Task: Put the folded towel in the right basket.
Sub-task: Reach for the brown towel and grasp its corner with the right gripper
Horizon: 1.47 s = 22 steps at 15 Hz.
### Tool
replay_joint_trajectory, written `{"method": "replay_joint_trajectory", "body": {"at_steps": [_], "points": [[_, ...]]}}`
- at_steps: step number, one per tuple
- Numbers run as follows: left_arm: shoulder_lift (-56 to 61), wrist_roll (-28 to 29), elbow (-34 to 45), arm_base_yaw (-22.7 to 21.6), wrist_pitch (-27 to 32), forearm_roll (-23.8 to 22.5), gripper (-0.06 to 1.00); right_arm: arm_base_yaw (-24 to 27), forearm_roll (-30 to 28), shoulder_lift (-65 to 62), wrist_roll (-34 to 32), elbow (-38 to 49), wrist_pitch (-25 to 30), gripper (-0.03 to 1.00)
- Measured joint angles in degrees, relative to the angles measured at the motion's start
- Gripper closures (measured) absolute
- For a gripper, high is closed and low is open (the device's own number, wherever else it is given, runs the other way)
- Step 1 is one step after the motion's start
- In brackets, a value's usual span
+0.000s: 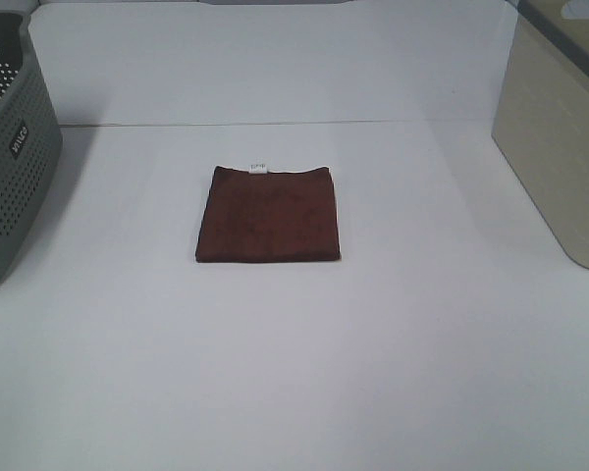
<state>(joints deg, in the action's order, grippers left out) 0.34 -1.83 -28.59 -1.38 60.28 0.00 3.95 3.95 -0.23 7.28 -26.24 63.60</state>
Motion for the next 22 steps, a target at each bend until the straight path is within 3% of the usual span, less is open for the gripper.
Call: {"method": "replay_joint_trajectory", "body": {"at_steps": [22], "points": [[0.00, 0.00, 0.00, 0.00, 0.00, 0.00, 0.06, 0.00, 0.06, 0.00, 0.00, 0.00, 0.00, 0.11]]}}
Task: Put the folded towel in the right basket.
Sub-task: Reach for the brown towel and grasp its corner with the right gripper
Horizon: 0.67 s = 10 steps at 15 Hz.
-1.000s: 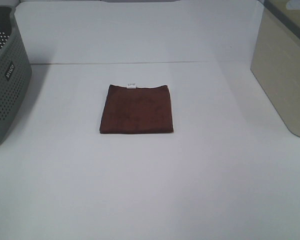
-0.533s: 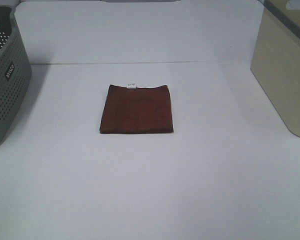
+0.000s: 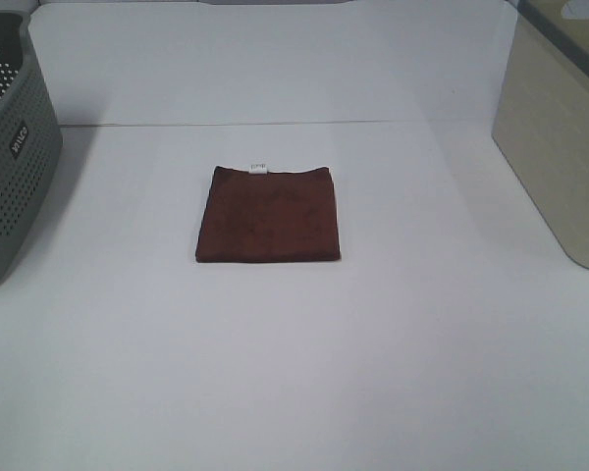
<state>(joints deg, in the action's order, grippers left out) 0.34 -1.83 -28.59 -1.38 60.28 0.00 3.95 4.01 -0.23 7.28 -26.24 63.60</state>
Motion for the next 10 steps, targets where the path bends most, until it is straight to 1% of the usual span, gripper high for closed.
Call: {"method": "replay_joint_trajectory", "body": {"at_steps": [6, 10], "points": [[0.00, 0.00, 0.00, 0.00, 0.00, 0.00, 0.06, 0.00, 0.00, 0.00, 0.00, 0.00, 0.00, 0.11], [0.00, 0.00, 0.00, 0.00, 0.00, 0.00, 0.06, 0.00, -1.38, 0.97, 0.00, -0.34, -0.92, 0.11]]}}
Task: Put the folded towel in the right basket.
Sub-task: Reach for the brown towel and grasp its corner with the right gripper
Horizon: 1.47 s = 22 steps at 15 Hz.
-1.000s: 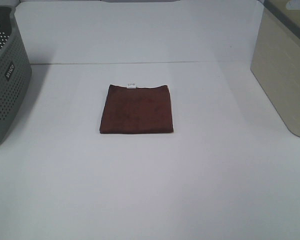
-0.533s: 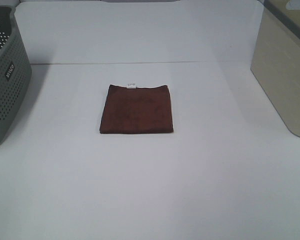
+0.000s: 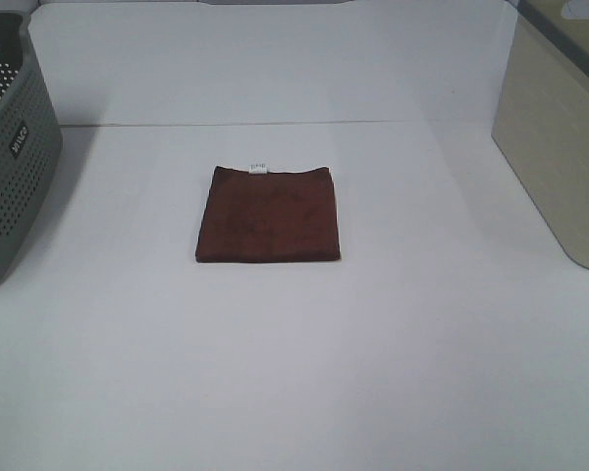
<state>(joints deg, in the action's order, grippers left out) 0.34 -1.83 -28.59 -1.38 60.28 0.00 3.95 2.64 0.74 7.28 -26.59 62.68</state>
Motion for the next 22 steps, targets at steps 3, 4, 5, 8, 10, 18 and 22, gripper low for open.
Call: {"method": "replay_joint_trajectory", "body": {"at_steps": [3, 4, 5, 8, 10, 18, 22], "points": [[0.00, 0.00, 0.00, 0.00, 0.00, 0.00, 0.06, 0.00, 0.11, 6.82, 0.00, -1.38, -2.92, 0.15], [0.00, 0.00, 0.00, 0.00, 0.00, 0.00, 0.06, 0.00, 0.34, 10.37, 0.00, -2.18, -4.13, 0.16], [0.00, 0.00, 0.00, 0.00, 0.00, 0.00, 0.06, 0.00, 0.92, 16.39, 0.00, -3.38, -5.50, 0.18], [0.00, 0.00, 0.00, 0.00, 0.00, 0.00, 0.06, 0.00, 2.23, 30.08, 0.00, -7.28, -8.02, 0.21], [0.00, 0.00, 0.00, 0.00, 0.00, 0.00, 0.06, 0.00, 2.64, 37.18, 0.00, -10.37, -8.25, 0.23], [0.00, 0.00, 0.00, 0.00, 0.00, 0.00, 0.06, 0.00, 19.08, 68.07, 7.91, -30.14, -6.65, 0.26], [0.00, 0.00, 0.00, 0.00, 0.00, 0.00, 0.06, -9.17, 19.31, 76.03, 6.82, -36.50, -8.08, 0.26]]}}
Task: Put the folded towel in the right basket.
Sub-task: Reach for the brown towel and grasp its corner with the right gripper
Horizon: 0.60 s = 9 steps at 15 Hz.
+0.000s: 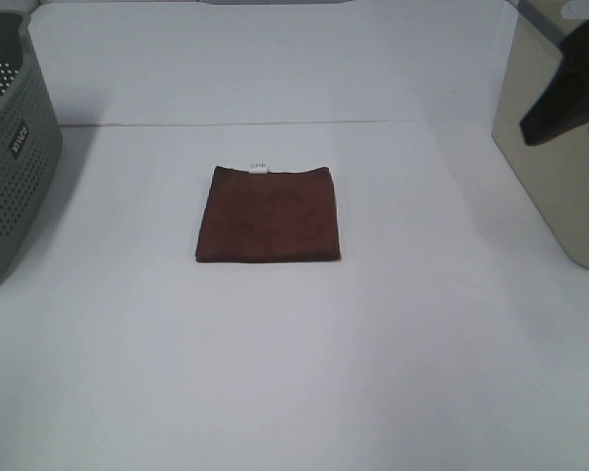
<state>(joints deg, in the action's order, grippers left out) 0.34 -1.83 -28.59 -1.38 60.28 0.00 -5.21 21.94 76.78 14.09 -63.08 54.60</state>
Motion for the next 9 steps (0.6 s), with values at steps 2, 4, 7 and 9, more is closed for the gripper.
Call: {"method": "replay_joint_trajectory", "body": {"at_steps": [2, 4, 7, 9], "points": [[0.00, 0.00, 0.00, 0.00, 0.00, 0.00, 0.06, -5.84, -0.23, 4.93, -2.12, -3.21, -1.89, 0.27], [0.00, 0.00, 0.00, 0.00, 0.00, 0.00, 0.06, -9.80, -0.40, 11.40, -2.29, -7.16, -2.12, 0.31], [0.00, 0.00, 0.00, 0.00, 0.00, 0.00, 0.06, -11.40, 2.86, 22.00, -2.29, -14.27, -1.89, 0.33], [0.00, 0.00, 0.00, 0.00, 0.00, 0.00, 0.06, -11.40, 5.39, 29.16, -2.29, -18.96, -1.20, 0.32]]}}
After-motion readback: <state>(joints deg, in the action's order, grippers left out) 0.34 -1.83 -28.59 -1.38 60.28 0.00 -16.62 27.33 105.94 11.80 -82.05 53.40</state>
